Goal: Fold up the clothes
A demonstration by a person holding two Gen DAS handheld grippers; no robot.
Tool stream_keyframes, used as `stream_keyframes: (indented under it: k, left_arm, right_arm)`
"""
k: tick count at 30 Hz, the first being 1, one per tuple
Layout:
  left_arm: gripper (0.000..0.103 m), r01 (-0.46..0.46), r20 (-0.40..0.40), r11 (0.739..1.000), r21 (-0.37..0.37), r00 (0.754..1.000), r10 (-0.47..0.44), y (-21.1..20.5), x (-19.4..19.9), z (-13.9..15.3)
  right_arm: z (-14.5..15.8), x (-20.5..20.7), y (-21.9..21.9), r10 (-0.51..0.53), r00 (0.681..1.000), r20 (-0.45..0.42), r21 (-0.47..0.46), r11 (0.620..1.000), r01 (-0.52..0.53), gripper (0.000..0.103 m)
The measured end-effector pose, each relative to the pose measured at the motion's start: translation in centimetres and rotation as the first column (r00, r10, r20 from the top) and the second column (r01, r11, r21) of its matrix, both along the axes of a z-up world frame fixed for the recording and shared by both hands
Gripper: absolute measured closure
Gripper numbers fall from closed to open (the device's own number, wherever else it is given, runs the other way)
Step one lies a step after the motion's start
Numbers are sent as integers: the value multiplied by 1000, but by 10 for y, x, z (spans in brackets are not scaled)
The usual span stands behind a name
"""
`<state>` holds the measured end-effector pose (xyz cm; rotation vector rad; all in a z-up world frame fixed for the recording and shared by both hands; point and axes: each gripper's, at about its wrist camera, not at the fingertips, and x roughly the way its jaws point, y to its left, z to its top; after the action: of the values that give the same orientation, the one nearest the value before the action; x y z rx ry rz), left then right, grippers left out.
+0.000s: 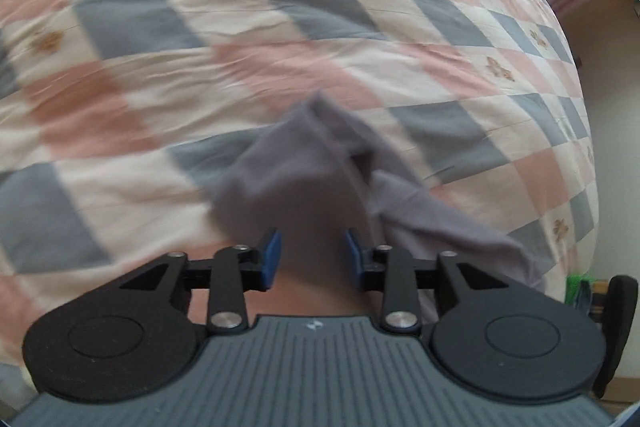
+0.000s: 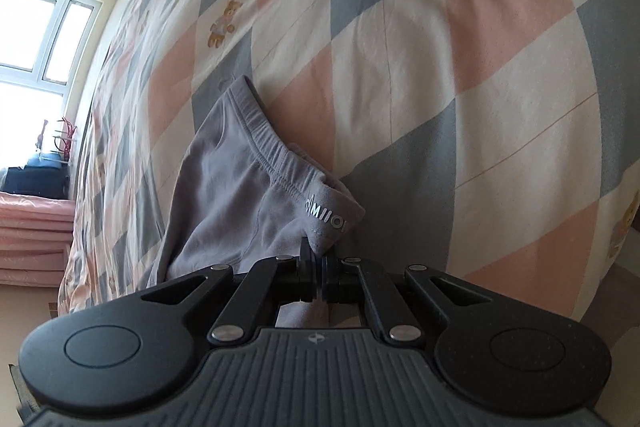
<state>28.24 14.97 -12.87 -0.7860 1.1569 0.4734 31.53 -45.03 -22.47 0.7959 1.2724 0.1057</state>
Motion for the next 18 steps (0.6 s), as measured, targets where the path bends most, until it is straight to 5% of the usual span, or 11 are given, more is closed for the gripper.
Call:
stream_keyframes:
  k: [3,5,8,9,10,15,18]
  left_arm:
    - [55,41,-71,999,11,997,-40,-7,44,-22]
    - [56,47,-143,999,10,989,-45,-9,64,-44]
    - [79,40,-230,999,-10,972,-42,-6,66,-75]
    - [103,33,-241,999,-16,970,-36,-3,62,-80]
    - [103,24,-243,999,-21,970,-28,0,56,-82]
    - [103,-15,-26,995,103,1000,18,10,-9,-13]
    - [102,-131,130,983,126,985,115,19,-87,44]
  right_arm:
    - [0,-2,-4,-27,1000,-8,4,1000,27,100]
    - [0,-4,-6,-45,999,-14,8,999,45,100]
    - [-4,-6,-9,-71,997,-28,11,997,72,100]
    - [-6,-7,-10,-79,996,-32,11,997,80,100]
    - [-7,-7,-10,-86,996,-34,11,996,87,100]
    - [4,0,-7,-89,996,21,-21,996,89,101]
    - [25,9,-3,-55,995,85,-14,998,57,101]
